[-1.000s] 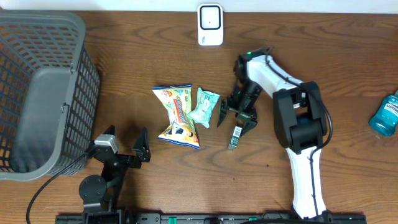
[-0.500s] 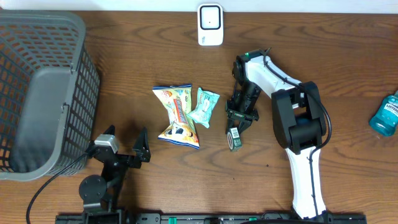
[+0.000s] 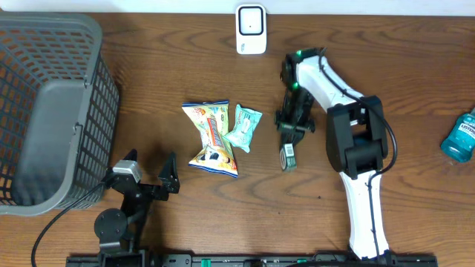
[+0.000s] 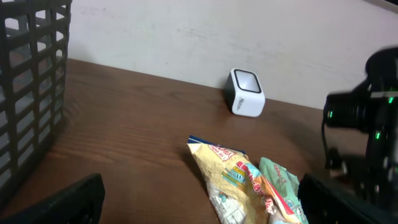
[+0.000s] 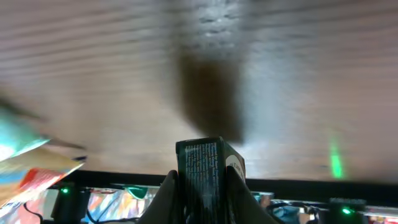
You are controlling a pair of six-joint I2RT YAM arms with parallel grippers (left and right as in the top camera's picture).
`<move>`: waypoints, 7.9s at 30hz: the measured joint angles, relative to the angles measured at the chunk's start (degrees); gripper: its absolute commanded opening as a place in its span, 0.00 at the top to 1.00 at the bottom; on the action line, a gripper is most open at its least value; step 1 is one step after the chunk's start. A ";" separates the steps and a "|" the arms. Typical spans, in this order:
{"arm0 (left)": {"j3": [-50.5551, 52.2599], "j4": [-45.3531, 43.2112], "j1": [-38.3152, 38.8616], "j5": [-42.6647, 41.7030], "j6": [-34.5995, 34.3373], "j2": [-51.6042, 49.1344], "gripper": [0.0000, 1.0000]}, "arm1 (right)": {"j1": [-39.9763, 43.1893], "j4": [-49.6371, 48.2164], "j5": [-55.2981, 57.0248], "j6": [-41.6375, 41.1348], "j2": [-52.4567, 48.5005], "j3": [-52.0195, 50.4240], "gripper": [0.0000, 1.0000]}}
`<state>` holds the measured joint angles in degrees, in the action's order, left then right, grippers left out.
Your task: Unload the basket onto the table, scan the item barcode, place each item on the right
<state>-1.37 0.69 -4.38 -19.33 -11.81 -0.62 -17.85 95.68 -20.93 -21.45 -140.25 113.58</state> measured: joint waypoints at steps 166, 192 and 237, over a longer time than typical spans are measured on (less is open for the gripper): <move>0.00 0.00 0.00 0.02 0.00 0.00 0.02 | 3.08 -8.87 13.38 -4.72 9.99 11.13 0.99; 0.00 0.00 0.00 0.00 0.00 0.00 0.02 | -12.37 -86.82 63.65 7.87 2.32 12.61 0.84; 0.00 0.00 0.00 0.00 0.00 0.00 0.02 | 4.85 -44.00 42.71 19.32 -1.22 13.25 0.01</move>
<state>-1.37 0.69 -4.38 -19.33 -11.81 -0.62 -12.99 51.68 21.78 -2.13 -141.47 126.82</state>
